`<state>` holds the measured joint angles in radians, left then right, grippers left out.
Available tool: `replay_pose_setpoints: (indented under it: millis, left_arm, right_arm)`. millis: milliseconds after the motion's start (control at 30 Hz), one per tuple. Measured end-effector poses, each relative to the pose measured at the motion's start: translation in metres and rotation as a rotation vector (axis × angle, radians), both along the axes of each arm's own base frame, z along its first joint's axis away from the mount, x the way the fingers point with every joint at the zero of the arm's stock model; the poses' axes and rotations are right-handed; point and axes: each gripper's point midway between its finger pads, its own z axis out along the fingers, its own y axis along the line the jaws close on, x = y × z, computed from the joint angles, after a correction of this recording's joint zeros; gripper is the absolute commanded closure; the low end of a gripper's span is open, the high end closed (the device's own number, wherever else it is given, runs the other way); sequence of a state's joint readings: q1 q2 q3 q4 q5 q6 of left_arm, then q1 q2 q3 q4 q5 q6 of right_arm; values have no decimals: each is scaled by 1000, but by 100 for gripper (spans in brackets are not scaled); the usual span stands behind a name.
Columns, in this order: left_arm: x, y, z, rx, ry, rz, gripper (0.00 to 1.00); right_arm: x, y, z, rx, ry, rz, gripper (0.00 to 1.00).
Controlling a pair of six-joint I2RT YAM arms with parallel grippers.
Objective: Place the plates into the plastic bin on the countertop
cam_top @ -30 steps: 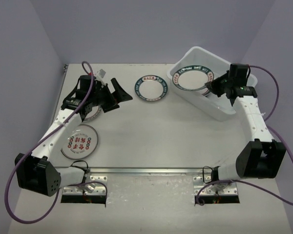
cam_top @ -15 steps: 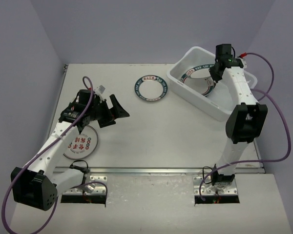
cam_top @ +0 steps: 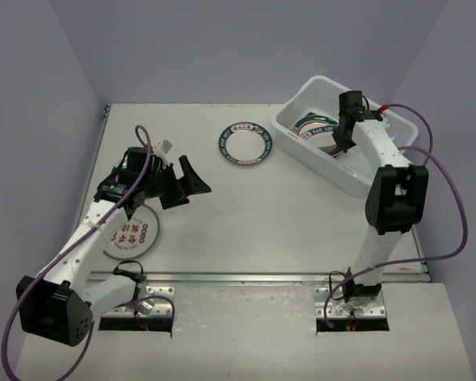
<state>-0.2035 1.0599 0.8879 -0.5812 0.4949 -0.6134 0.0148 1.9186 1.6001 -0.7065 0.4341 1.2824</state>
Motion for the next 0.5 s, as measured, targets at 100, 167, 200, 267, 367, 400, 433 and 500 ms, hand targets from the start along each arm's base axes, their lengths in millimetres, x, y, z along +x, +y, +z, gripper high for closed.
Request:
replay_pose_setpoints:
  millis: [100,167,200,267,367,400,433,500]
  left_arm:
    - [-1,0,-2,0,0,-6,0]
    - [-3,0,-6,2,10,-9,0]
    - [-4,0,-9,3,16,-10,0]
    - [-7,0,-14,4,30,-11,0]
    - [-10,0,-21,4,46,-14,0]
    - [-10,0,-21,3,47,-16,0]
    - [-11,0,-21,1,47,-18,0]
    - [-10,-1,-21,-2,45,-21,0]
  right_arm:
    - [3,4,0,15,-5,27,47]
    - [5,7,-1,22,-5,53,38]
    - [6,10,-3,28,0,71,37]
    - [8,14,-6,43,7,103,33]
    - [10,19,-10,64,23,134,27]
    - [10,21,-13,76,36,147,26]
    - [11,24,-16,89,46,159,24]
    - [11,29,-26,109,73,181,23]
